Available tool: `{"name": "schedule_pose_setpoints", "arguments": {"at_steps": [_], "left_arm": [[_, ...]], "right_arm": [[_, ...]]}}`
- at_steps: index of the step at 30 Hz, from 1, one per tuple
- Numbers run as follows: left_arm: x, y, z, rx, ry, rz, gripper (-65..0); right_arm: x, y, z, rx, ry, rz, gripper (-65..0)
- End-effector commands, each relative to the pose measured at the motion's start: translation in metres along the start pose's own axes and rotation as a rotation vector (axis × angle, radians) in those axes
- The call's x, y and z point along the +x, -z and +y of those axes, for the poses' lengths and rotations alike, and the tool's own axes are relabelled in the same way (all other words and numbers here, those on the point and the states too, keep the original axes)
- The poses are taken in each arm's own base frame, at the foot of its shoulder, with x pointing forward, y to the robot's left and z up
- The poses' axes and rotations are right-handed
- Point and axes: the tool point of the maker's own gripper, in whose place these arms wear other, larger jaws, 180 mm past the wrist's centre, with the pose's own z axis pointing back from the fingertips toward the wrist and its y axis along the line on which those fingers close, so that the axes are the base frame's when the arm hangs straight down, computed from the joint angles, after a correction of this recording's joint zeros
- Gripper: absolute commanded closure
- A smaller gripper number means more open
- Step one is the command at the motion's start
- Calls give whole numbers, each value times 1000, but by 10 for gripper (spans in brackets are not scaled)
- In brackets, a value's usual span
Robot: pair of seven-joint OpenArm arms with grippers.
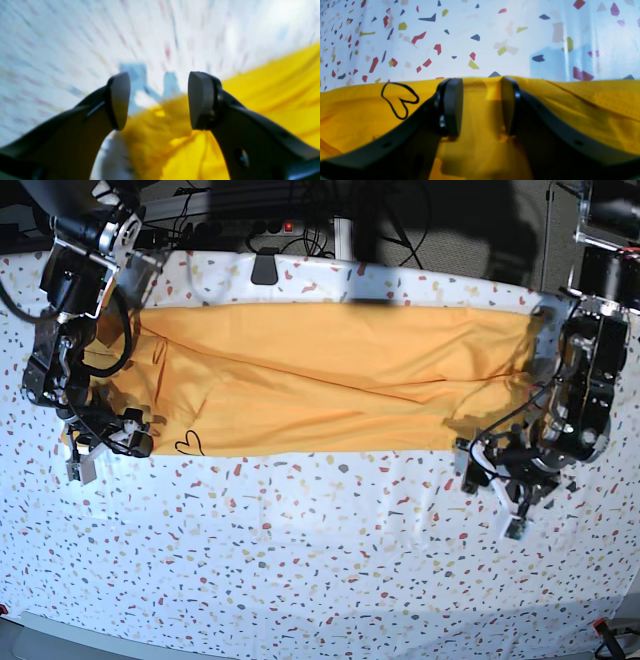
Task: Fold the T-shirt properly
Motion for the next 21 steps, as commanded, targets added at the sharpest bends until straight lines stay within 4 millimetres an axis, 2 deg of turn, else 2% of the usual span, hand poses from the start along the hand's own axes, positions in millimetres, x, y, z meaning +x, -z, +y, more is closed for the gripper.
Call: {"name": "schedule_pose_setpoints", "arguments": {"at_steps": [1,2,4,7,10,13,17,21], "left_arm": [[19,-9,4,8,16,-48,-356],[23,-14,5,14,17,-53,-356],[19,-22,4,22,28,-7,-356],[-9,-25,-7,-1,25,70,-356],[-38,-26,-19,-23,11,108,-356],[-63,-27,-30,-43,-5,133,-356],[-85,-30,-39,-48,-18,143,-356],[-102,-30,-51,-51,-49,166,-356]], "right_arm": [[12,-4,-8,-21,-20,-14,-256],[13,-4,-8,-21,-22,-17,-256],[16,-6,-7,-24,-32,-22,-256],[28,-14,-5,-31,-66,-44,-256],[41,-29,5,-7,-81,-83,-256],[45,-46,13,-3,-125,-112,-256],[35,-67,18,-22,-206,-117,-256],[-4,-76,15,-33,-222,-37,-256]]}}
